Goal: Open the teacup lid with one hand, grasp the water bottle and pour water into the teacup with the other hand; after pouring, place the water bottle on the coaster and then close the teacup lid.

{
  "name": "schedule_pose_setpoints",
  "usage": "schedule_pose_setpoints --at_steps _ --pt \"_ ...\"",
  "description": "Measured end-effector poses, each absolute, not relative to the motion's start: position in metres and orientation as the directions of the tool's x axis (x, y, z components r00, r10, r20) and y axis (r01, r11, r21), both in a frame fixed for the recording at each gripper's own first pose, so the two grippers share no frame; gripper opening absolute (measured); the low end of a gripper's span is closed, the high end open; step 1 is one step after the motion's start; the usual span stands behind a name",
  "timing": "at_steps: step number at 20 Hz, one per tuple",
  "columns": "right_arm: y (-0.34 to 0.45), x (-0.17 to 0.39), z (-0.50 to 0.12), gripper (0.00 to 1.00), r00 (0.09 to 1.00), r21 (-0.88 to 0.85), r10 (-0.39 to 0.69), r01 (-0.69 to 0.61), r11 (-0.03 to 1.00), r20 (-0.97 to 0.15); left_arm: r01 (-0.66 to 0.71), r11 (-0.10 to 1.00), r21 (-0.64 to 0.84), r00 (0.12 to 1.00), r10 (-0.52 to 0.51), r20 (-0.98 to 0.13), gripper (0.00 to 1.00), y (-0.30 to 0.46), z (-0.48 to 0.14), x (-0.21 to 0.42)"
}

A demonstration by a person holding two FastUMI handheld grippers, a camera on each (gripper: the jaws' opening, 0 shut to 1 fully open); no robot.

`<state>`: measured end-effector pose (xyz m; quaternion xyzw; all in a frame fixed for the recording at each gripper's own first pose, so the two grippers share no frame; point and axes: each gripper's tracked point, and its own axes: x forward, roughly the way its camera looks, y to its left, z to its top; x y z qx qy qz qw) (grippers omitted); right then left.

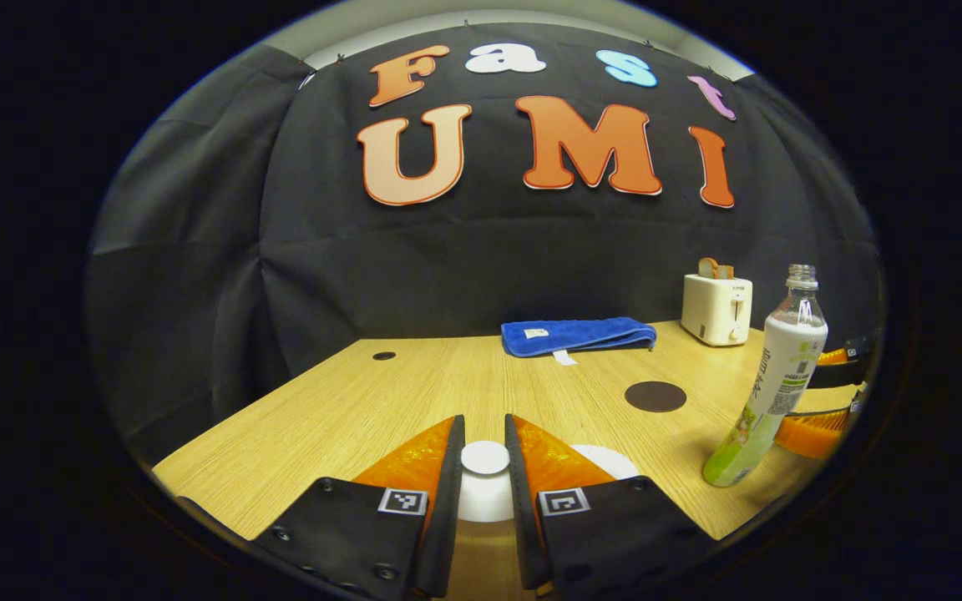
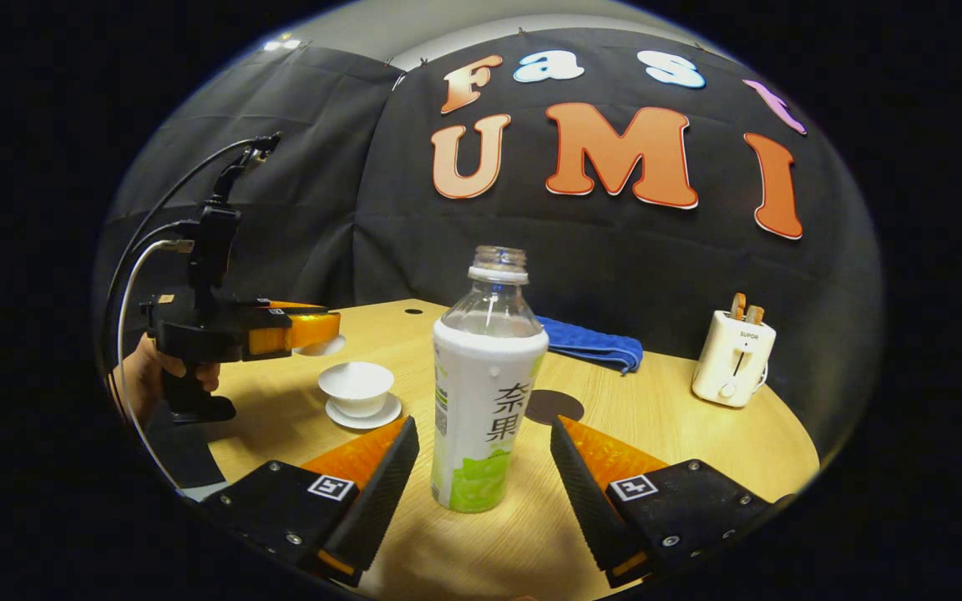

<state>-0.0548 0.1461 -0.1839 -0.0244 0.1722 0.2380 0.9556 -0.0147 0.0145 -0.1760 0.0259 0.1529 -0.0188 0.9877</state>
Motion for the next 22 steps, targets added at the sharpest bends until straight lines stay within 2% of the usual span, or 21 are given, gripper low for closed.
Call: schedule_pose_setpoints --at_steps 6,9,13,18,19,22 --pt "0.159 -0.042 -0.202 0.85 0.815 0.070 0.434 -0.443 0.894 -0.383 0.021 0.999 0.044 0.949 -0.006 -0.315 0.35 0.033 -0.185 -0.021" --pt "0.162 -0.038 -0.203 0.69 0.817 0.074 0.426 -0.434 0.898 -0.389 0.012 0.999 0.035 0.949 0.000 -0.316 0.34 0.038 -0.188 -0.021" --pt "0.158 -0.027 -0.194 0.66 0.833 0.008 0.400 -0.430 0.903 -0.383 0.004 0.999 0.032 0.946 0.007 -0.325 0.35 0.047 -0.194 -0.023" --pt "0.152 -0.008 -0.186 0.66 0.857 -0.156 0.342 -0.426 0.891 -0.386 -0.014 0.999 0.032 0.946 0.024 -0.324 0.33 0.060 -0.192 -0.027" --pt "0.151 -0.004 -0.184 0.70 0.861 -0.195 0.333 -0.429 0.882 -0.385 -0.018 0.999 0.033 0.946 0.028 -0.323 0.34 0.063 -0.191 -0.028" --pt "0.149 0.004 -0.178 0.62 0.870 -0.326 0.309 -0.440 0.837 -0.384 -0.031 0.999 0.036 0.950 0.041 -0.309 0.33 0.073 -0.184 -0.030"
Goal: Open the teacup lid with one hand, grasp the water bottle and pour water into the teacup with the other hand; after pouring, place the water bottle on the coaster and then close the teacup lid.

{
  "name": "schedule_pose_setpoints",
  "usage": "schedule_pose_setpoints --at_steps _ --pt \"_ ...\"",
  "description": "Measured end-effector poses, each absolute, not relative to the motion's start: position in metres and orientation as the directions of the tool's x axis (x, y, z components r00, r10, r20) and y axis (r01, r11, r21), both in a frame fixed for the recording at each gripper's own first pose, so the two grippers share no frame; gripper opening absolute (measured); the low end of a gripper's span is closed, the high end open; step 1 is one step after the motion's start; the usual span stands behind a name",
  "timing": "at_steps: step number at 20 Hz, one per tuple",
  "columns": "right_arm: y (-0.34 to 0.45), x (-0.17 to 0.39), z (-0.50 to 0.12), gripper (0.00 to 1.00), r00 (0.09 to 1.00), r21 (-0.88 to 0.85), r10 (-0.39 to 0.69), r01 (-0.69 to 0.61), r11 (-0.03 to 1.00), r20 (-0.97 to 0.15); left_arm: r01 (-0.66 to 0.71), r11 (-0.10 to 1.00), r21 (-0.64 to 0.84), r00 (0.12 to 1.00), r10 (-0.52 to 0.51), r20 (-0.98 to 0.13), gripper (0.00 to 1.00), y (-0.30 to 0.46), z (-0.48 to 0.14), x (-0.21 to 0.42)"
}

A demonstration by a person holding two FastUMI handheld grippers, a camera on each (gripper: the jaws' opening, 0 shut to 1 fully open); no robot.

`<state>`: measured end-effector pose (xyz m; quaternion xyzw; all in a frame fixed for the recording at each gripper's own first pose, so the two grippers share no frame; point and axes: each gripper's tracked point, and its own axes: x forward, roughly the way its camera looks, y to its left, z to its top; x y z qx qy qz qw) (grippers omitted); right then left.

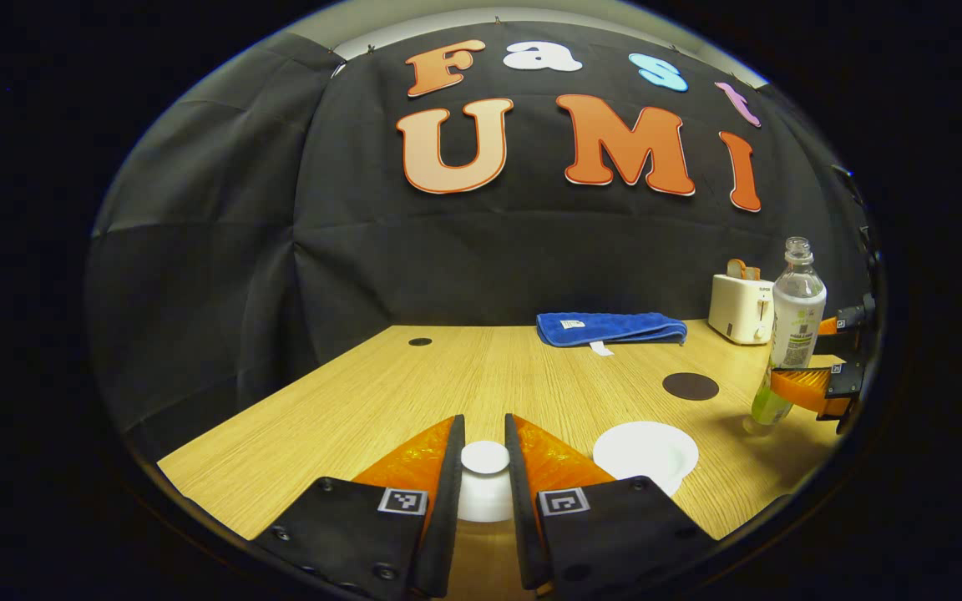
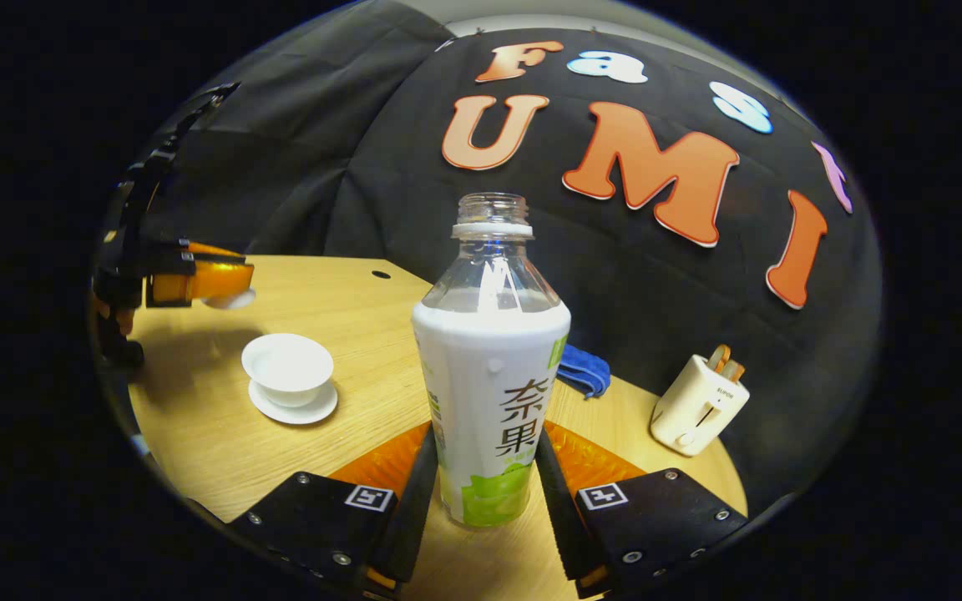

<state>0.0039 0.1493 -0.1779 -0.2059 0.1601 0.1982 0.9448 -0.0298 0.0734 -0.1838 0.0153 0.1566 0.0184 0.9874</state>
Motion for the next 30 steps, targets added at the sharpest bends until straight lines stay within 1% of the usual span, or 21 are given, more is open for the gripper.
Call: schedule_pose_setpoints --at_steps 1,2,5,7,8,9,12,15,17,20,21,25,26,30 --pt "0.150 0.004 -0.180 0.66 0.865 -0.357 0.307 -0.454 0.816 -0.397 -0.036 0.999 0.036 0.952 0.045 -0.303 0.34 0.076 -0.181 -0.029" --pt "0.153 0.004 -0.182 0.66 0.858 -0.369 0.312 -0.467 0.803 -0.407 -0.040 0.999 0.036 0.953 0.049 -0.300 0.34 0.079 -0.180 -0.030" --pt "0.153 0.011 -0.181 0.66 0.863 -0.462 0.295 -0.475 0.749 -0.410 -0.052 0.998 0.034 0.953 0.059 -0.298 0.33 0.086 -0.181 -0.034" --pt "0.154 0.017 -0.177 0.66 0.875 -0.540 0.281 -0.469 0.699 -0.395 -0.061 0.998 0.035 0.950 0.069 -0.304 0.34 0.092 -0.184 -0.037" --pt "0.156 0.019 -0.176 0.66 0.878 -0.571 0.280 -0.468 0.675 -0.389 -0.072 0.996 0.045 0.949 0.082 -0.304 0.33 0.097 -0.185 -0.038" --pt "0.157 0.022 -0.176 0.66 0.880 -0.597 0.279 -0.467 0.652 -0.384 -0.073 0.996 0.049 0.950 0.085 -0.300 0.34 0.099 -0.184 -0.038" --pt "0.165 0.025 -0.177 0.65 0.884 -0.667 0.280 -0.466 0.582 -0.374 -0.083 0.995 0.051 0.950 0.095 -0.297 0.33 0.104 -0.185 -0.043" --pt "0.173 0.026 -0.178 0.66 0.890 -0.737 0.286 -0.454 0.501 -0.354 -0.090 0.995 0.052 0.950 0.101 -0.296 0.35 0.111 -0.183 -0.046" --pt "0.176 0.025 -0.180 0.66 0.893 -0.775 0.291 -0.445 0.448 -0.344 -0.096 0.994 0.055 0.950 0.108 -0.294 0.33 0.114 -0.183 -0.048" --pt "0.179 0.024 -0.182 0.66 0.903 -0.835 0.286 -0.411 0.365 -0.320 -0.103 0.993 0.055 0.950 0.115 -0.291 0.33 0.119 -0.182 -0.053" --pt "0.181 0.025 -0.183 0.66 0.906 -0.854 0.288 -0.399 0.336 -0.310 -0.105 0.993 0.055 0.949 0.116 -0.291 0.35 0.120 -0.182 -0.055" --pt "0.187 0.035 -0.184 0.66 0.909 -0.900 0.298 -0.366 0.237 -0.292 -0.109 0.993 0.051 0.949 0.119 -0.292 0.33 0.124 -0.183 -0.057" --pt "0.188 0.034 -0.182 0.66 0.912 -0.913 0.299 -0.349 0.209 -0.281 -0.109 0.993 0.049 0.949 0.118 -0.293 0.35 0.125 -0.184 -0.058" --pt "0.191 0.033 -0.179 0.65 0.920 -0.956 0.311 -0.279 0.091 -0.239 -0.110 0.993 0.046 0.948 0.119 -0.295 0.35 0.129 -0.185 -0.061"
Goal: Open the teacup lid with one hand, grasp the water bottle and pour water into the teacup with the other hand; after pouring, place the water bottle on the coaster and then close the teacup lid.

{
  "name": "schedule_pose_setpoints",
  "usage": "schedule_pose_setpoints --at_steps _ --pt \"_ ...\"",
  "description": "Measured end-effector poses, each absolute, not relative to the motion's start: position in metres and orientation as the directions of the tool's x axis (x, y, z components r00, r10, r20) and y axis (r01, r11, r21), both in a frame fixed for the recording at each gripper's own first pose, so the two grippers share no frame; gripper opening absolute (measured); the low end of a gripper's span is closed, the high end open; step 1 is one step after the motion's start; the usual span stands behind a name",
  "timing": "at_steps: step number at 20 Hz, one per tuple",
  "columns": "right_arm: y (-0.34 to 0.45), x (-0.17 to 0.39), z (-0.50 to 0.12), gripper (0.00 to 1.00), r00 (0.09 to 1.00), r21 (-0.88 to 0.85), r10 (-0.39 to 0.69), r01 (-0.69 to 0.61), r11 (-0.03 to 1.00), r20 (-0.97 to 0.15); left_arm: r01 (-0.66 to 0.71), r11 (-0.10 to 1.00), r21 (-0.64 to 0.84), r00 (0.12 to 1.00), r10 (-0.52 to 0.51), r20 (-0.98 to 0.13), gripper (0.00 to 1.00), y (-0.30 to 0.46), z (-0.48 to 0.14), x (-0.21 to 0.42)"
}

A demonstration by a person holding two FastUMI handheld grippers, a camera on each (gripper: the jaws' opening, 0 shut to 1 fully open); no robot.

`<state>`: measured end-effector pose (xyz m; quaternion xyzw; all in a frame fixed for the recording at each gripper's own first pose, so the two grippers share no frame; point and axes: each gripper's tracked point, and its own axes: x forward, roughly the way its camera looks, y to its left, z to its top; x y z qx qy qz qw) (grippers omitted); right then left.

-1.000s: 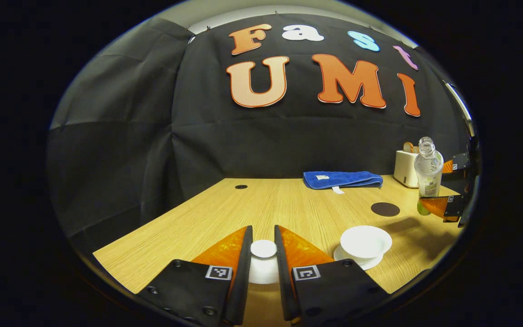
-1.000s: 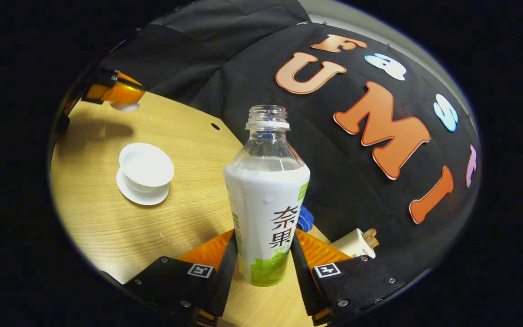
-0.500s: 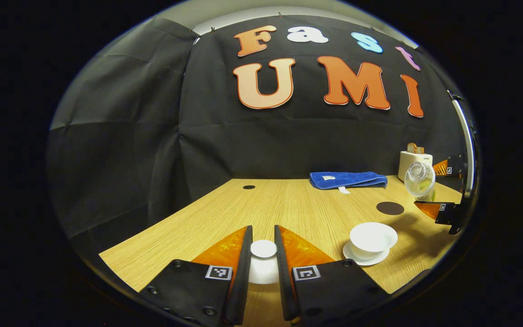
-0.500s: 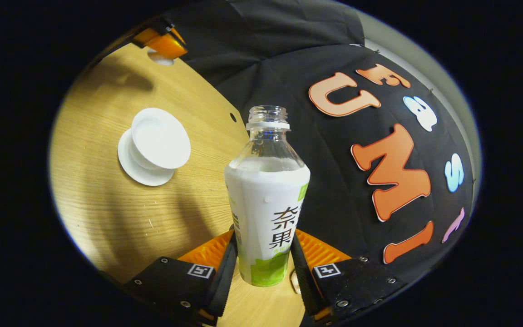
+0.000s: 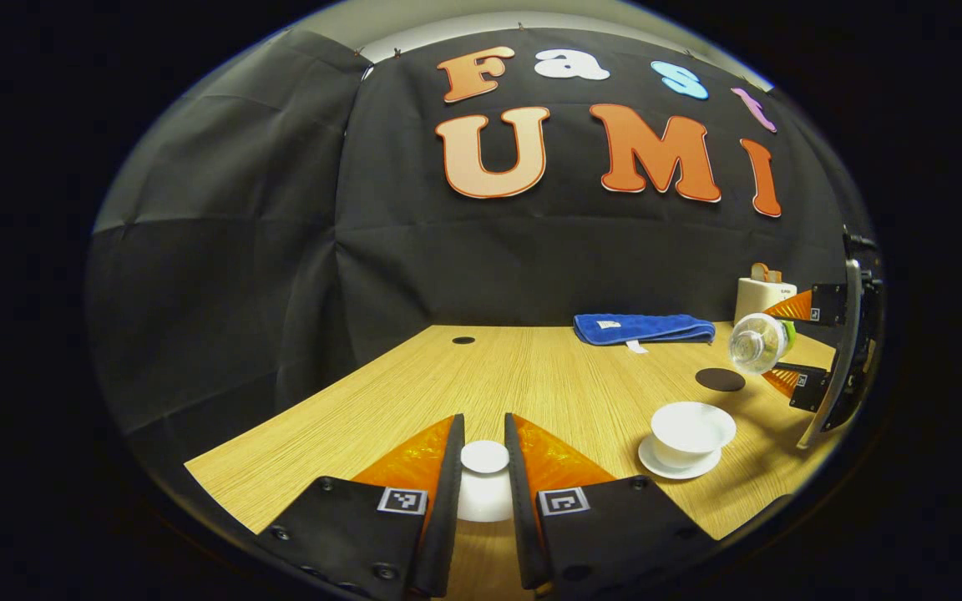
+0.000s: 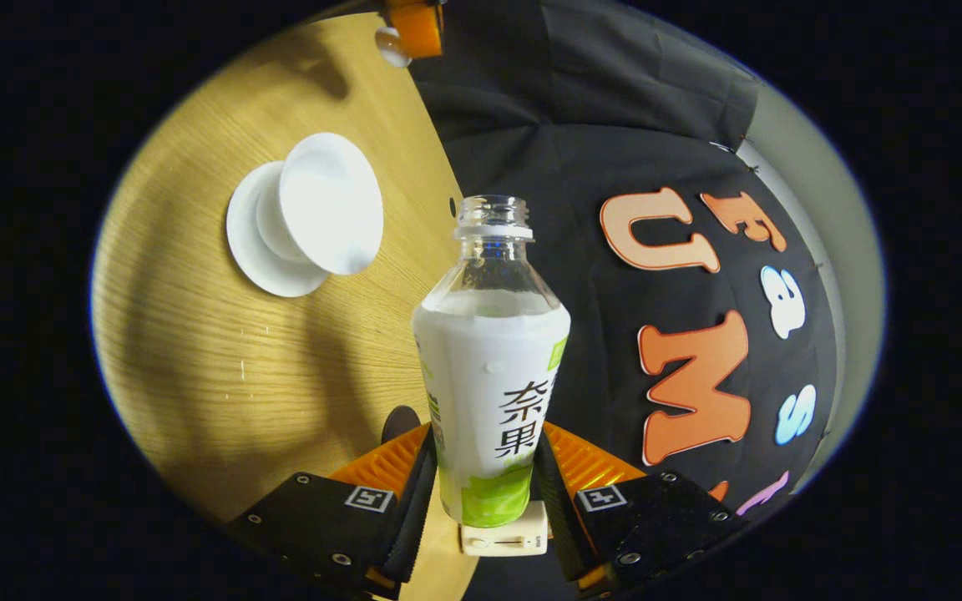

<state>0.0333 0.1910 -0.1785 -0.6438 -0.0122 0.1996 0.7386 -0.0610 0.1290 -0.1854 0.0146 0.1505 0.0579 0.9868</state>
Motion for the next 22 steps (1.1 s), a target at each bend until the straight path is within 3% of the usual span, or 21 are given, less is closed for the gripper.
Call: schedule_pose_setpoints --at_steps 6,7,11,12,15,22 --pt "0.191 0.035 -0.174 0.65 0.920 -0.976 0.330 -0.219 -0.012 -0.210 -0.117 0.992 0.045 0.946 0.125 -0.299 0.36 0.135 -0.188 -0.066" --pt "0.191 0.037 -0.173 0.69 0.922 -0.979 0.333 -0.200 -0.031 -0.199 -0.119 0.992 0.047 0.946 0.128 -0.299 0.35 0.135 -0.187 -0.066" --pt "0.190 0.042 -0.169 0.65 0.926 -0.986 0.342 -0.131 -0.107 -0.160 -0.119 0.992 0.044 0.945 0.127 -0.301 0.34 0.137 -0.189 -0.067" --pt "0.190 0.043 -0.167 0.69 0.927 -0.986 0.344 -0.119 -0.120 -0.153 -0.118 0.992 0.043 0.945 0.126 -0.302 0.35 0.137 -0.189 -0.067" --pt "0.191 0.044 -0.166 0.62 0.925 -0.986 0.351 -0.103 -0.131 -0.144 -0.117 0.992 0.041 0.944 0.124 -0.306 0.34 0.138 -0.191 -0.068" --pt "0.196 0.034 -0.160 0.65 0.920 -0.988 0.380 -0.042 -0.150 -0.097 -0.119 0.992 0.039 0.944 0.126 -0.304 0.34 0.141 -0.190 -0.069"
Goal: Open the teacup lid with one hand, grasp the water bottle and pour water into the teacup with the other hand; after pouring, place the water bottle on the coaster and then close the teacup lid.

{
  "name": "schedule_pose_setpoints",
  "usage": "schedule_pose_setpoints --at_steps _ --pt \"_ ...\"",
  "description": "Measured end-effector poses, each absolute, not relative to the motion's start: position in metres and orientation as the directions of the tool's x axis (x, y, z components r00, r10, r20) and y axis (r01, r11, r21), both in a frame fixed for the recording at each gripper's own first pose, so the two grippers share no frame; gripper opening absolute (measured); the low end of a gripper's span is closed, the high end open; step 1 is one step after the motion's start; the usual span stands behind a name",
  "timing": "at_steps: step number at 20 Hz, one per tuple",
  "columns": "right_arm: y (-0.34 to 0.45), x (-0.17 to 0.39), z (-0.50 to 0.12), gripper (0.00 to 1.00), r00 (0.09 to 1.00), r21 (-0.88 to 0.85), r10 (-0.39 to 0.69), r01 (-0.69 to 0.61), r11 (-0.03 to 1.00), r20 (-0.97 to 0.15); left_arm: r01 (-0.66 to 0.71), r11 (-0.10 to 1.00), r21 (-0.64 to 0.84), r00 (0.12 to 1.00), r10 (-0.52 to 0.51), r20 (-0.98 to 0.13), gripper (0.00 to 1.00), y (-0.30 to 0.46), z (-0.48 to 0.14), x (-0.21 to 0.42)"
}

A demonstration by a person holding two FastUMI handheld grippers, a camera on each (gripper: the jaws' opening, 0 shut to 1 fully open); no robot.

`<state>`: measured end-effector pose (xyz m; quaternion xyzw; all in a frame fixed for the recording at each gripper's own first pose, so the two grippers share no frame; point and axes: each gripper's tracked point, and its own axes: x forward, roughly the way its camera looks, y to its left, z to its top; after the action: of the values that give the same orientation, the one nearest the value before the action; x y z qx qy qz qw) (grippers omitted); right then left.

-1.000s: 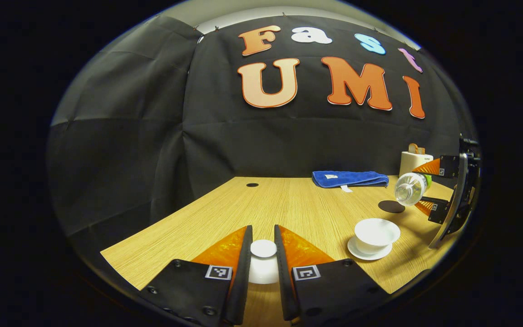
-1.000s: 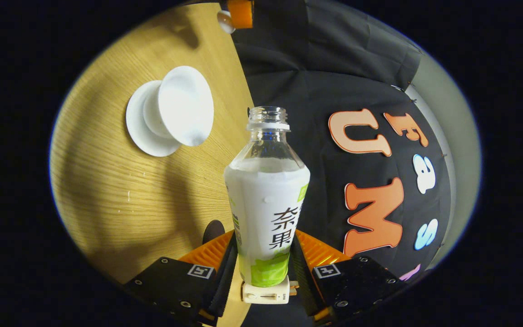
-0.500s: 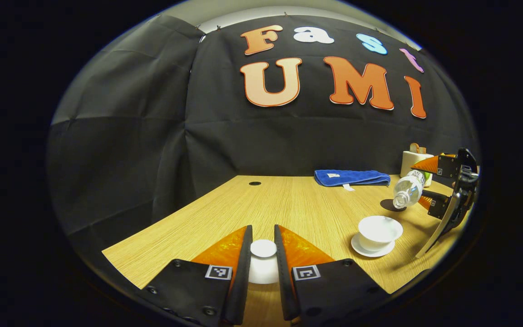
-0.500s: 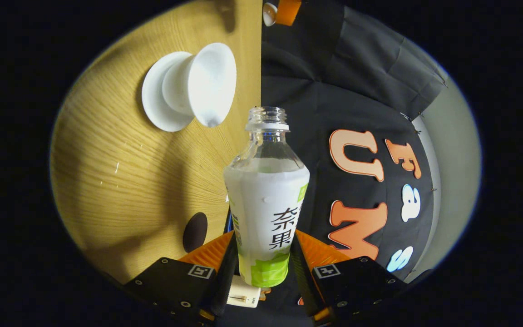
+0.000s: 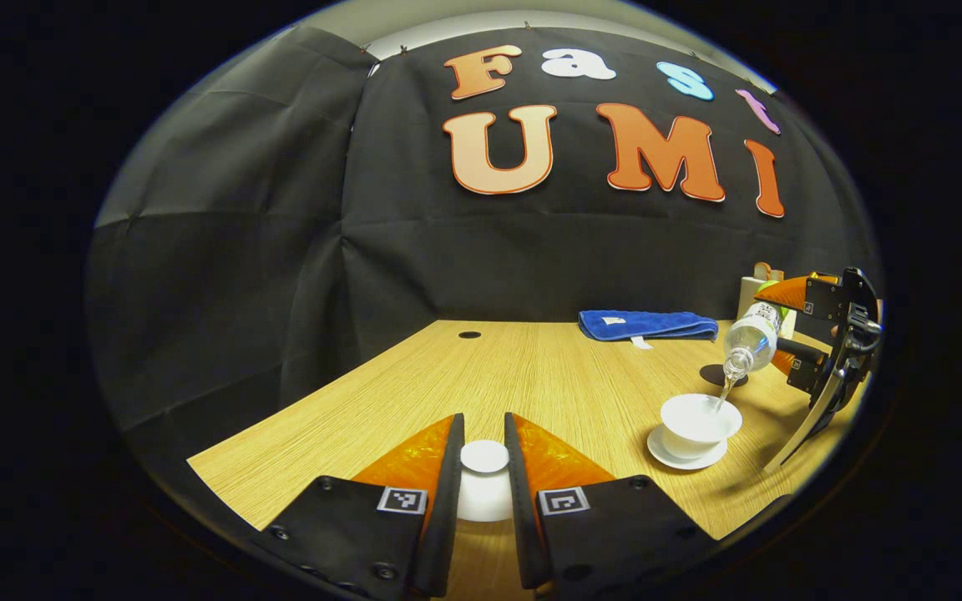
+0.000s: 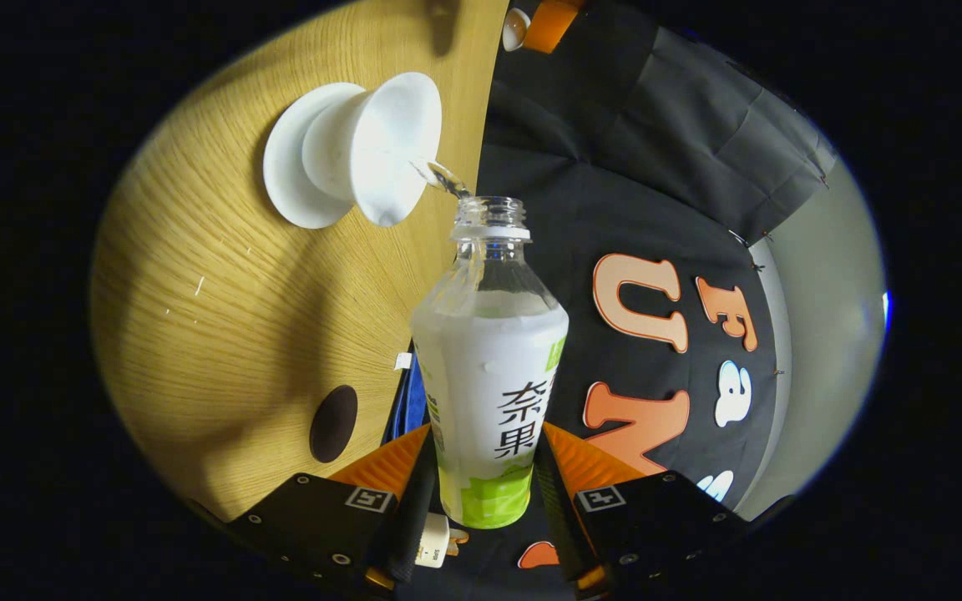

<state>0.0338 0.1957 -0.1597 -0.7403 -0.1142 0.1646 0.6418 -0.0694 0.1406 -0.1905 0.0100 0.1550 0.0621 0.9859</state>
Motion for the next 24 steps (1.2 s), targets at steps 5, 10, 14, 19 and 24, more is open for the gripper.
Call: schedule_pose_setpoints --at_steps 5,10,14,19,24 --pt "0.196 0.052 -0.131 0.65 0.915 -0.982 0.401 0.029 -0.184 -0.048 -0.124 0.992 0.033 0.944 0.128 -0.304 0.35 0.142 -0.190 -0.071" --pt "0.198 0.055 -0.113 0.65 0.904 -0.972 0.428 0.094 -0.214 -0.007 -0.125 0.992 0.026 0.944 0.127 -0.305 0.35 0.143 -0.190 -0.072" --pt "0.202 0.057 -0.099 0.65 0.894 -0.962 0.448 0.147 -0.231 0.029 -0.124 0.992 0.029 0.945 0.127 -0.302 0.35 0.144 -0.188 -0.074" --pt "0.209 0.058 -0.081 0.65 0.872 -0.939 0.483 0.225 -0.259 0.076 -0.126 0.992 0.028 0.945 0.129 -0.300 0.35 0.144 -0.185 -0.075" --pt "0.214 0.050 -0.078 0.65 0.855 -0.916 0.509 0.277 -0.290 0.098 -0.128 0.991 0.027 0.946 0.130 -0.297 0.35 0.146 -0.184 -0.077"
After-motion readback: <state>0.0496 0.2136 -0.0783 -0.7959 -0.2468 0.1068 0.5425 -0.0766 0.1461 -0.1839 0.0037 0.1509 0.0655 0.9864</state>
